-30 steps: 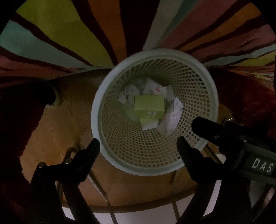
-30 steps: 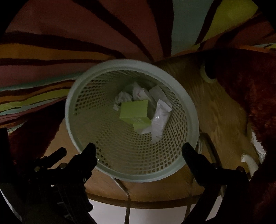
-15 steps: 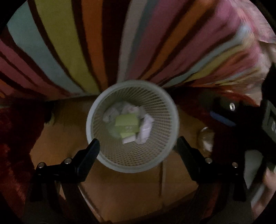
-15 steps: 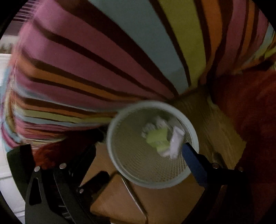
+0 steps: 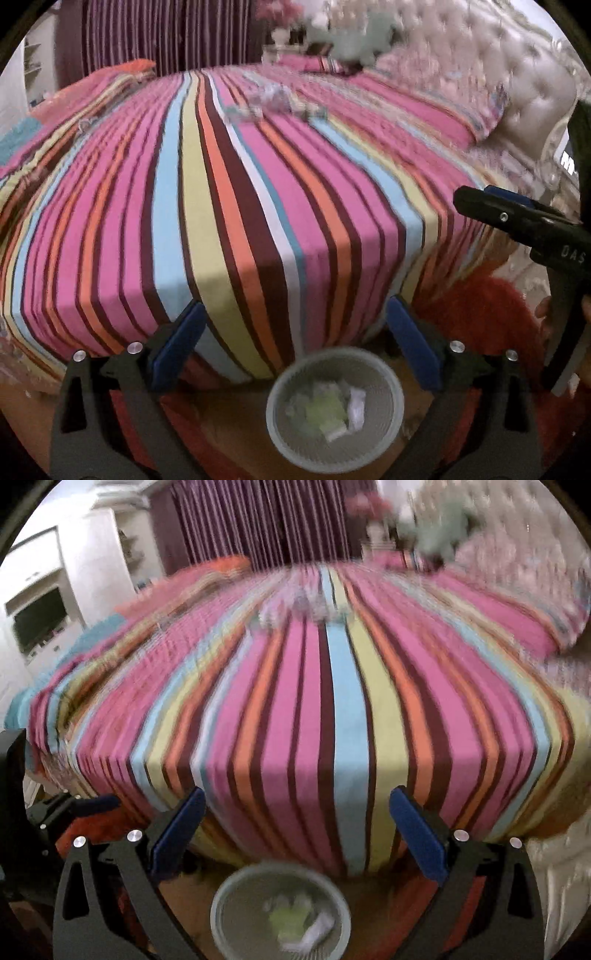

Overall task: Collect trash
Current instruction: 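Raise both open tools from the basket back over the bed, then grasp a green-and-white tissue pack with the left tool while the right tool grasps another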

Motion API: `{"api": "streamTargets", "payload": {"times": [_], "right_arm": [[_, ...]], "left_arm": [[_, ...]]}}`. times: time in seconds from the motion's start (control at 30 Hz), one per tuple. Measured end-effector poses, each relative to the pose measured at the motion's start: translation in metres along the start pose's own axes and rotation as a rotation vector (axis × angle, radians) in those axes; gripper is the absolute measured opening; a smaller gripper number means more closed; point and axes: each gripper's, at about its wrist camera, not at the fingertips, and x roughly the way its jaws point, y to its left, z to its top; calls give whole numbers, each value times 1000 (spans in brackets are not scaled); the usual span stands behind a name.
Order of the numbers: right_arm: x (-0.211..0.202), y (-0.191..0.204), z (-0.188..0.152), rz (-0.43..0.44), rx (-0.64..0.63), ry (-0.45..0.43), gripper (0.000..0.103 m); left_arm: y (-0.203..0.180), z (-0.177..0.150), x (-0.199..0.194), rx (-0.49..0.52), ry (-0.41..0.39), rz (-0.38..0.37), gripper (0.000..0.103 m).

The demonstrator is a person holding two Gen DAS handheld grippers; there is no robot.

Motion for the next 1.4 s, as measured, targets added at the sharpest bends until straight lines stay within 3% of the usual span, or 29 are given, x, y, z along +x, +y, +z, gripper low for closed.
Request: {"api": "streamTargets", "payload": {"times": [0.07,0.23,0.4,0.57,0.73,0.93,1.13,1.4], "right_arm": [[-5,-3,16,-8,-36,-57,96],[-5,-18,47,-7,-43,-103,96],[-5,-36,81,4,-47,-94,96],[14,-49,100,6,-65,-79,96],[45,-61,115,7,-60,-41,96],[77,-61,133,-80,-131,-69,96],[117,-74,151,-12,-168,-9,96],[170,-84,173,17,-213,82,96]], "left_arm": [[7,12,-6,-5,-50,-13,95],[22,44,0,-1,-96,21,95],[44,79,11,-24,-127,31,95],[59,115,41,12,-115,107,95],[66,145,70,52,-112,82,95],[72,182,116,137,-78,85,95],[83,209,157,146,-57,83,95],[85,248,215,256,-15,109,95]]}}
